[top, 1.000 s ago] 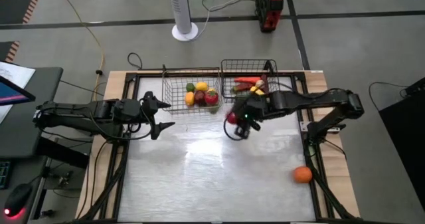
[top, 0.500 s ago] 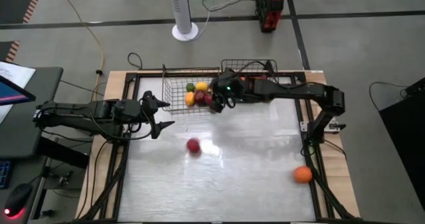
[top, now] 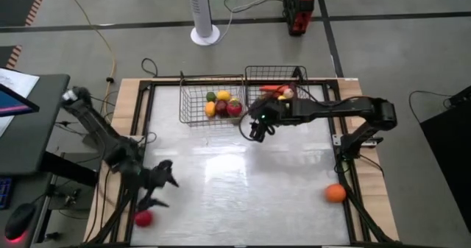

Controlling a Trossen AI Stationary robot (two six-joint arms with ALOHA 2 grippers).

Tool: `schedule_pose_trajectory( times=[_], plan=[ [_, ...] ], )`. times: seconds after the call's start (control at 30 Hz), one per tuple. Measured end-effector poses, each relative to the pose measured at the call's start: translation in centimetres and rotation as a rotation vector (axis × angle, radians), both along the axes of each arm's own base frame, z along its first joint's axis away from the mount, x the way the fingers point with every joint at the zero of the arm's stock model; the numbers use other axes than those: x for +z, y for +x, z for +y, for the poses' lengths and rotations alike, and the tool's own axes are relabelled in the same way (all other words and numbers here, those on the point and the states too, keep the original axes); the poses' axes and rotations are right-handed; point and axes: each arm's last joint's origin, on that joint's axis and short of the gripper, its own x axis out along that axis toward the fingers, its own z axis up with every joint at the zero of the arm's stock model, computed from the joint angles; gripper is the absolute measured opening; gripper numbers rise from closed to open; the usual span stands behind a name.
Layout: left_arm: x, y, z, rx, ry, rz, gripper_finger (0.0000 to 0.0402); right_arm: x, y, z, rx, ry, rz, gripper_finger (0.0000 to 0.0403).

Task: Sort produce into baskets
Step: Put the tomato into the left wire basket

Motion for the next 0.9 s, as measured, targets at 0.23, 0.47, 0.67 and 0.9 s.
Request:
schedule_pose_trajectory(
  times=[0.23, 0.47, 0.67, 0.9],
  plan=[
    [-2.3, -0.6, -7.2, -0.137, -0.031, 0.240, 0.0301, -1.6, -2.4, -3.2, -0.091, 0.085, -0.048, 0.0249],
    [-2.2, 0.2, -12.1, -0.266, 0.200, 0.345, 0.0233, -2.1, -2.5, -4.7, -0.128, 0.168, -0.154, 0.0249],
    [-2.5, -0.8, -13.1, -0.185, 0.385, 0.522, 0.0239, -1.5, -1.5, -3.8, -0.110, 0.178, -0.261, 0.0249],
    [-2.9, -1.2, -12.8, -0.128, 0.327, 0.770, 0.0287, -0.9, -0.5, -1.9, -0.039, 0.133, -0.329, 0.0249]
  ],
)
